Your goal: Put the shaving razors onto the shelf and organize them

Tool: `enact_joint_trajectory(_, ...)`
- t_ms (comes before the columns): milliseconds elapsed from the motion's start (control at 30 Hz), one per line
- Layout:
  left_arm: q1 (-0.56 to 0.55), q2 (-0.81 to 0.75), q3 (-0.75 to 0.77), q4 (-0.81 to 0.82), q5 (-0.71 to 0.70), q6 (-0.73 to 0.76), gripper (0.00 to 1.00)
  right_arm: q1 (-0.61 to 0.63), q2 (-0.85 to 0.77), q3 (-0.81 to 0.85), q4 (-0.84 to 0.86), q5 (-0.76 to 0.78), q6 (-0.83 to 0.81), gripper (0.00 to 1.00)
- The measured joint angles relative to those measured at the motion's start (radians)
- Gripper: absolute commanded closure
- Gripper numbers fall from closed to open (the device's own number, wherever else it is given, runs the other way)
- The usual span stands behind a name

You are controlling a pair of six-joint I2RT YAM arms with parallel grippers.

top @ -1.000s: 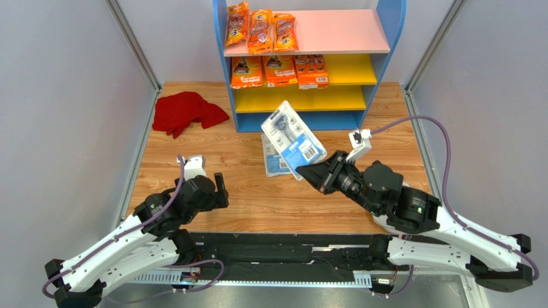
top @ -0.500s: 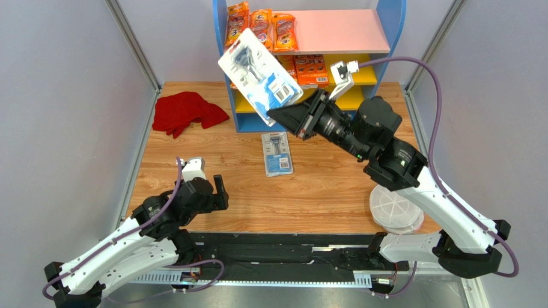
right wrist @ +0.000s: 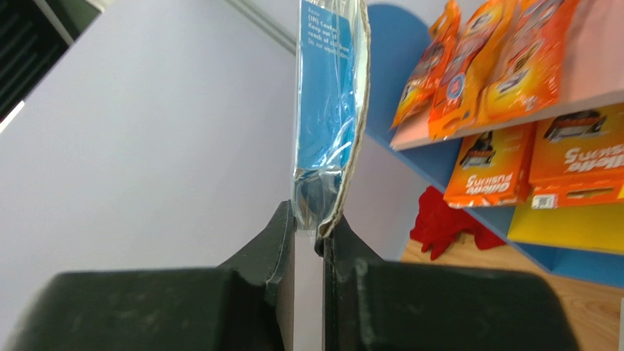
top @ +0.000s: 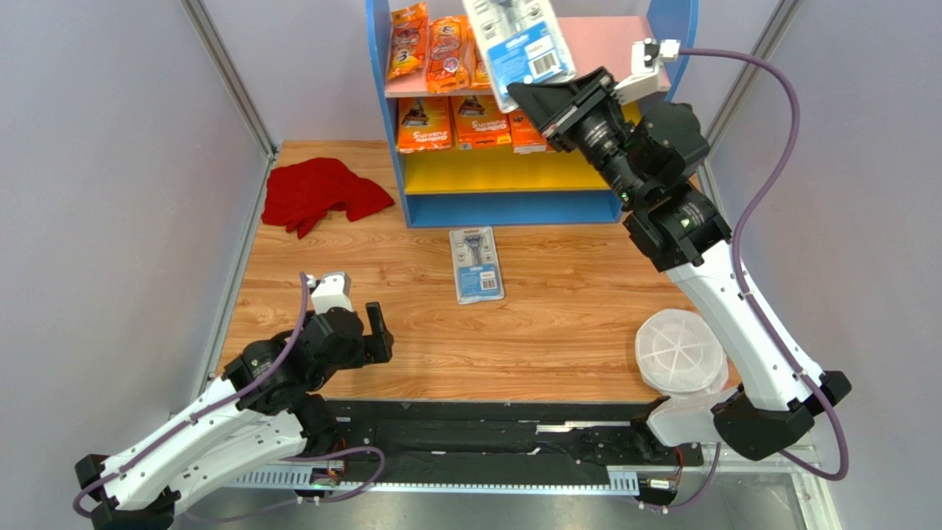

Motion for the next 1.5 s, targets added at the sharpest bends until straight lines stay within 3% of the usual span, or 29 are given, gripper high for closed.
enact_joint_trajectory(233, 0.000, 0.000, -0.007, 0.006, 0.000, 0.000, 0.01, -0.171, 0.038, 0.025, 0.064, 0.021, 0.092, 1.00)
enact_joint_trajectory(467, 0.000, -0.001, -0.007, 0.006, 0.001, 0.000, 0.01, -0.292, 0.181, 0.097, 0.078, -0.029, 0.170, 1.00)
enact_joint_trajectory(1100, 0.000, -0.001, -0.017, 0.013, 0.005, 0.000, 0.01, -0.378, 0.469, 0.235, 0.038, -0.140, 0.267, 1.00)
enact_joint_trajectory(1233, 0.000, -0.001, -0.018, 0.014, 0.005, 0.001, 0.01, -0.378, 0.475, 0.230, 0.015, -0.146, 0.277, 0.94)
enact_joint_trajectory(1500, 0.000, -0.001, -0.018, 0.014, 0.008, 0.001, 0.01, -0.378, 0.467, 0.208, 0.008, -0.167, 0.281, 0.70)
